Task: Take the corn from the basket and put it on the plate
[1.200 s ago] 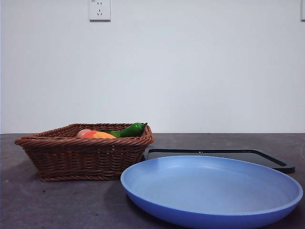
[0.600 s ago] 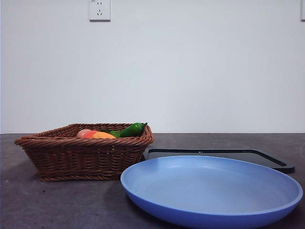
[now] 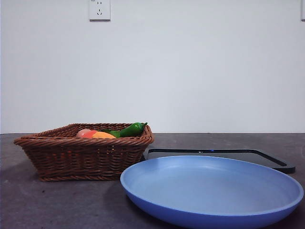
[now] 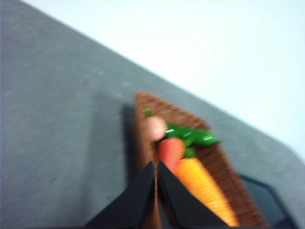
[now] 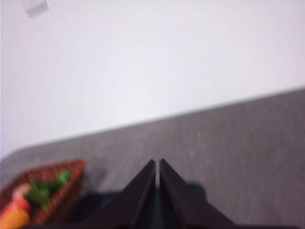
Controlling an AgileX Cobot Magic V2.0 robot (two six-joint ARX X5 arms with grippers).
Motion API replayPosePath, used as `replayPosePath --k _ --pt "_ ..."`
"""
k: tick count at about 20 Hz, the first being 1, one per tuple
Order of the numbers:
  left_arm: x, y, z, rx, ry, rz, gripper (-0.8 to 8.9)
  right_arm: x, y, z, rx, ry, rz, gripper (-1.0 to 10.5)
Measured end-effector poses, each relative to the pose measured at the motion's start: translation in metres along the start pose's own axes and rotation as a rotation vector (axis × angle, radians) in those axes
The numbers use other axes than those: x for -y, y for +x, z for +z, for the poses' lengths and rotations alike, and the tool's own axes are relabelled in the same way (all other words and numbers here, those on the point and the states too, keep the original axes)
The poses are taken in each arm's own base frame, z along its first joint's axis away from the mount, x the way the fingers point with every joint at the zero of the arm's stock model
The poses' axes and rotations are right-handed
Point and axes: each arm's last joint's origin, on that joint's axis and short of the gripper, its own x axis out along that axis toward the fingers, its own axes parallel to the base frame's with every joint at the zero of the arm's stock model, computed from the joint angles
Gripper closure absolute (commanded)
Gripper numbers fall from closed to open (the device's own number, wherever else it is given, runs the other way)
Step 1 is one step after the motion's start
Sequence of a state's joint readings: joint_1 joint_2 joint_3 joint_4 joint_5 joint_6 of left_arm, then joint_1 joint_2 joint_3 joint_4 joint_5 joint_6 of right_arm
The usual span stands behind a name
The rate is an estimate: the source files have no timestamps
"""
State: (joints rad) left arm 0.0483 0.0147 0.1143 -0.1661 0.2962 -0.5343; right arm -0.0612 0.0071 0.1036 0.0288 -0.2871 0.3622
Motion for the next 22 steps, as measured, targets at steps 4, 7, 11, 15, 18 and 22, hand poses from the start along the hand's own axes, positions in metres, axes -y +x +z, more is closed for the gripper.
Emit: replayPosePath --k 4,7,11,15,18,22 --pt "0.013 -0.004 0.018 -0.005 -0.014 -0.048 8.06 -0.011 -0.004 0.025 0.005 0.008 0.002 9.5" --pt "0.022 -0.005 0.030 -0.028 -0.024 -0.057 8.06 -0.014 -0.002 0.035 -0.074 0.032 -0.023 9.5" --pt "0.034 -0.005 0.047 -0.108 -0.015 -0.106 8.06 -0.020 0.001 0.046 -0.194 0.047 0.002 9.5" --pt "0.042 -0.001 0.059 -0.221 0.000 -0.134 8.06 -0.026 0.005 0.061 -0.314 0.046 0.054 9.5" --pt "0.045 0.003 0.063 -0.312 0.021 -0.150 8.06 -0.030 0.009 0.069 -0.425 0.044 0.100 9.5" --pt "0.048 0.006 0.064 -0.416 0.053 -0.179 8.06 -0.034 0.014 0.076 -0.553 0.027 0.123 9.5"
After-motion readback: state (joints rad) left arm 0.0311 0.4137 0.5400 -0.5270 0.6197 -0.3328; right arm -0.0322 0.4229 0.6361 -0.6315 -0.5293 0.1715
